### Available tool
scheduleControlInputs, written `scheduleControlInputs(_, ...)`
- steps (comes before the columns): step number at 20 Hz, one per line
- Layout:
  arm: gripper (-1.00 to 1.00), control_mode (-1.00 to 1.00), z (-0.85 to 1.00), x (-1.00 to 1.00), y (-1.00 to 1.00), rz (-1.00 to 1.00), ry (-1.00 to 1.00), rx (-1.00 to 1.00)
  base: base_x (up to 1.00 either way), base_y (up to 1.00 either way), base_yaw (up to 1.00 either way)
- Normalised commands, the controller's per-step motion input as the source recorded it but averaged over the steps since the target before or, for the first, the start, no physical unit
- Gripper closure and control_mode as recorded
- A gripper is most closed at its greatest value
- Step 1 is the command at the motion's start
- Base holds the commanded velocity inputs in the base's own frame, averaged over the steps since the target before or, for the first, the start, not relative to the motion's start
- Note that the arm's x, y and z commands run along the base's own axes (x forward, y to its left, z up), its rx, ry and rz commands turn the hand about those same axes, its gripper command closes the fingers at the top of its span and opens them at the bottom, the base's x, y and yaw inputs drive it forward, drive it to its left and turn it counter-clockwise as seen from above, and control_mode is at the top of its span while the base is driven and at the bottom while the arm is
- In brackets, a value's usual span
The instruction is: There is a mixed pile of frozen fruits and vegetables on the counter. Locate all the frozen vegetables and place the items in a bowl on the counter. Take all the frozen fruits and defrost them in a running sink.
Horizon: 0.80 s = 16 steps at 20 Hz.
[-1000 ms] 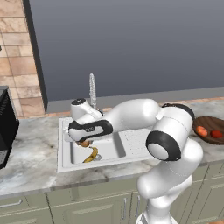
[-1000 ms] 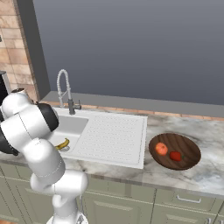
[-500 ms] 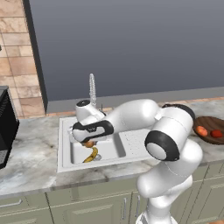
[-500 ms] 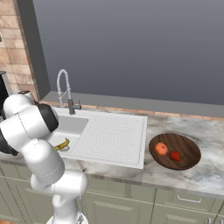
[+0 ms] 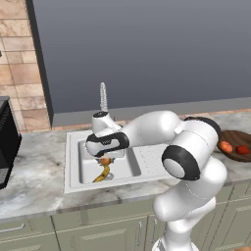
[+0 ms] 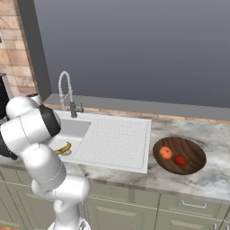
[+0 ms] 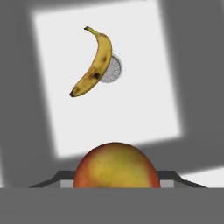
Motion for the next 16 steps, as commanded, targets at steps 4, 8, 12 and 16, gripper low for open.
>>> scheduleControlInputs(4,1.00,-1.00,-0.11,0.14,-0.10,-0.02,0.03,0.00,0.00,0.00,0.00)
scheduleControlInputs(8,1.00,-1.00,-0.14,0.14,-0.01,-0.02,0.02,0.00,0.00,0.00,0.00)
scheduleControlInputs(12,1.00,-1.00,-0.14,0.13,0.00,-0.01,0.02,0.00,0.00,0.00,0.00)
scheduleControlInputs(16,1.00,-1.00,-0.15,0.12,0.00,-0.02,0.02,0.00,0.00,0.00,0.00)
